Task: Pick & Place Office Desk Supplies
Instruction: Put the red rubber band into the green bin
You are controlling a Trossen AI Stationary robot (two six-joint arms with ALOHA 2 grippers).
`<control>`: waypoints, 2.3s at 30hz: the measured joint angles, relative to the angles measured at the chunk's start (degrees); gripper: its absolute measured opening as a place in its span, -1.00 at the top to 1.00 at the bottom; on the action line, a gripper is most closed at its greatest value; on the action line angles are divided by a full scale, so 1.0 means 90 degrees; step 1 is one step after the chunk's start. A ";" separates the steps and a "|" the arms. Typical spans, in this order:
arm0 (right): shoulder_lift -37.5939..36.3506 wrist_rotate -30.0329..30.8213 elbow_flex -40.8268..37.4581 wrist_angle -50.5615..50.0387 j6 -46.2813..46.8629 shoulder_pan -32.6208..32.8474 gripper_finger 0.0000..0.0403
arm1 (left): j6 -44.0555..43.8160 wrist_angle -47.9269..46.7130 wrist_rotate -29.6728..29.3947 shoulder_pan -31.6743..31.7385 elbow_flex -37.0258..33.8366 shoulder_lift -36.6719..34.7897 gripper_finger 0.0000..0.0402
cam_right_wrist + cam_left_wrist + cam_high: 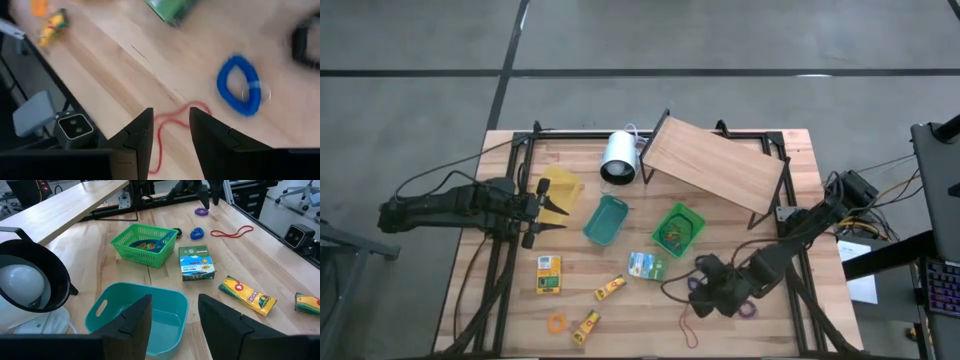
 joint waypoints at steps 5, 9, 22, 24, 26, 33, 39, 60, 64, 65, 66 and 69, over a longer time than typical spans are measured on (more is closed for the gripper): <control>0.0267 -0.0358 0.0004 0.0152 0.0451 -0.0016 0.39 | 0.0001 -0.0002 0.0000 0.0002 0.0000 0.0000 0.19; 0.0574 -0.1023 0.0002 0.0272 0.0818 -0.0126 0.40 | 0.0000 -0.0002 0.0000 0.0002 0.0000 0.0002 0.19; 0.1177 -0.1469 0.0980 -0.1138 0.0790 -0.0438 0.41 | -0.0001 0.0002 0.0000 0.0000 0.0000 0.0041 0.19; 0.1352 -0.1620 0.1249 -0.1317 0.0566 -0.0495 0.41 | -0.0001 -0.0014 0.0000 0.0001 0.0000 0.0065 0.19; 0.1548 -0.1880 0.1466 -0.1549 0.0383 -0.0555 0.41 | 0.0000 0.0001 0.0000 0.0000 0.0000 0.0092 0.19; 0.2100 -0.2312 0.1969 -0.1891 -0.0125 -0.0696 0.41 | 0.0002 -0.0004 0.0000 0.0001 0.0000 0.0125 0.19; 0.2229 -0.2314 0.2184 -0.2478 -0.0146 -0.0726 0.41 | -0.0001 -0.0011 0.0000 0.0002 0.0000 0.0169 0.19; 0.2238 -0.2195 0.1692 -0.1866 -0.0145 -0.0724 0.41 | 0.0001 -0.0002 0.0000 0.0002 0.0000 0.0165 0.19; 0.2238 -0.2197 0.1503 -0.1591 -0.0133 -0.0724 0.41 | -0.0001 -0.0001 0.0000 0.0002 0.0000 0.0165 0.19; 0.2236 -0.2208 0.1466 -0.1531 -0.0122 -0.0724 0.41 | 0.0000 -0.0002 0.0000 0.0002 0.0000 0.0165 0.19; 0.2235 -0.2217 0.1454 -0.1516 -0.0122 -0.0724 0.41 | 0.0001 -0.0002 0.0000 0.0002 0.0000 0.0165 0.19; 0.2233 -0.2224 0.1421 -0.1484 -0.0119 -0.0724 0.41 | -0.0001 0.0001 0.0000 0.0002 0.0000 0.0165 0.19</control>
